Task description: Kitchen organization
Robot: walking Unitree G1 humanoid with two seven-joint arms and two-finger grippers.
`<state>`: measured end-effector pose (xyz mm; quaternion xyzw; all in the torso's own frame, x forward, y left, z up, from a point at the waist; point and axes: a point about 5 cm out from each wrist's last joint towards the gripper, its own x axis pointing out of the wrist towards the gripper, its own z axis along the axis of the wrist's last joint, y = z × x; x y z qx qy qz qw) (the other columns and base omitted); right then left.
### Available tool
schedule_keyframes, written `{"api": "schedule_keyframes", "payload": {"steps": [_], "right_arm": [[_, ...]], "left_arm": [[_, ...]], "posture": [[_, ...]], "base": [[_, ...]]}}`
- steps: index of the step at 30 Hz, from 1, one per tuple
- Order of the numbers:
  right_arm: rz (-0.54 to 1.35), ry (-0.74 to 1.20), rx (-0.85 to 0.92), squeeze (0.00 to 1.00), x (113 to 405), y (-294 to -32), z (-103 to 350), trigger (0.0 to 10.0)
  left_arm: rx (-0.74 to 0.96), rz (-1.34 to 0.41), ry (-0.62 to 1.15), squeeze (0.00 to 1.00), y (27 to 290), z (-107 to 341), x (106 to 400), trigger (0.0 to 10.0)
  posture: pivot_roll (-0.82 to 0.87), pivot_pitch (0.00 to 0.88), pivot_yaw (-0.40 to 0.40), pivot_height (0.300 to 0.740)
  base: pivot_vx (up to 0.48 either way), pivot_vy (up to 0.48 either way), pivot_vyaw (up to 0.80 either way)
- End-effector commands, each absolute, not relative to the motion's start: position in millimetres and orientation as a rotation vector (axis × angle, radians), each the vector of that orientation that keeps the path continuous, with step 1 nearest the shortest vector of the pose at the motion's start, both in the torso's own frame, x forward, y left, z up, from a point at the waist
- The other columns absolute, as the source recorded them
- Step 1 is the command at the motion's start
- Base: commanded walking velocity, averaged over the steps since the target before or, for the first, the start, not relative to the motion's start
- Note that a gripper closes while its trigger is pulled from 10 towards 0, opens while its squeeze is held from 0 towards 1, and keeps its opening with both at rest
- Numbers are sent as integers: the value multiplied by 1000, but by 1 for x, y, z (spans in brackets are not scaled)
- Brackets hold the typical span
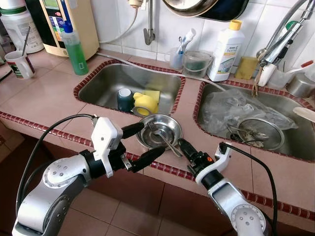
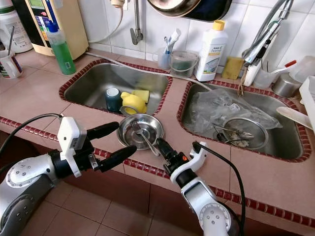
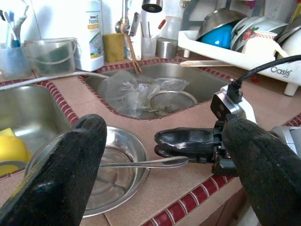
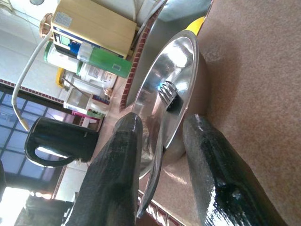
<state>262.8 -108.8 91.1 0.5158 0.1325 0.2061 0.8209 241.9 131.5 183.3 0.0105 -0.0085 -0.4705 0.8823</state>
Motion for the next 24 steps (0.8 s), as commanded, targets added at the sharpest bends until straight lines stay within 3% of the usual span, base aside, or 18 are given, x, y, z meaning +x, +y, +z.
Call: {"api": "schedule_keyframes", "payload": {"steps": [1, 7, 8, 9, 10, 24], "right_arm": [[430, 303, 1134, 1000, 259, -99, 88, 10000], [459, 336, 1099, 1000, 261, -94, 90, 10000], [465, 340, 1094, 961, 261, -94, 90, 10000], [467, 343, 1094, 784, 261, -93, 90, 10000], [467, 344, 1094, 0, 262, -92, 89, 10000], [492, 386, 1181, 0, 261, -82, 86, 10000]], "left_arm": [[32, -995, -30, 0, 129, 186, 239, 10000], [33, -998, -33, 0, 128, 186, 239, 10000], [32, -999, -33, 0, 128, 186, 239, 10000], [33, -999, -34, 0, 128, 186, 239, 10000], [33, -999, -35, 0, 128, 187, 239, 10000], [33, -993, -37, 0, 129, 187, 238, 10000]], "posture": [[34, 42, -27, 740], [37, 35, -30, 740], [37, 35, -30, 740], [37, 35, -30, 740], [38, 35, -31, 740], [53, 32, -38, 740]], "base": [[0, 0, 0], [0, 0, 0], [0, 0, 0], [0, 0, 0], [0, 0, 0], [0, 0, 0]]}}
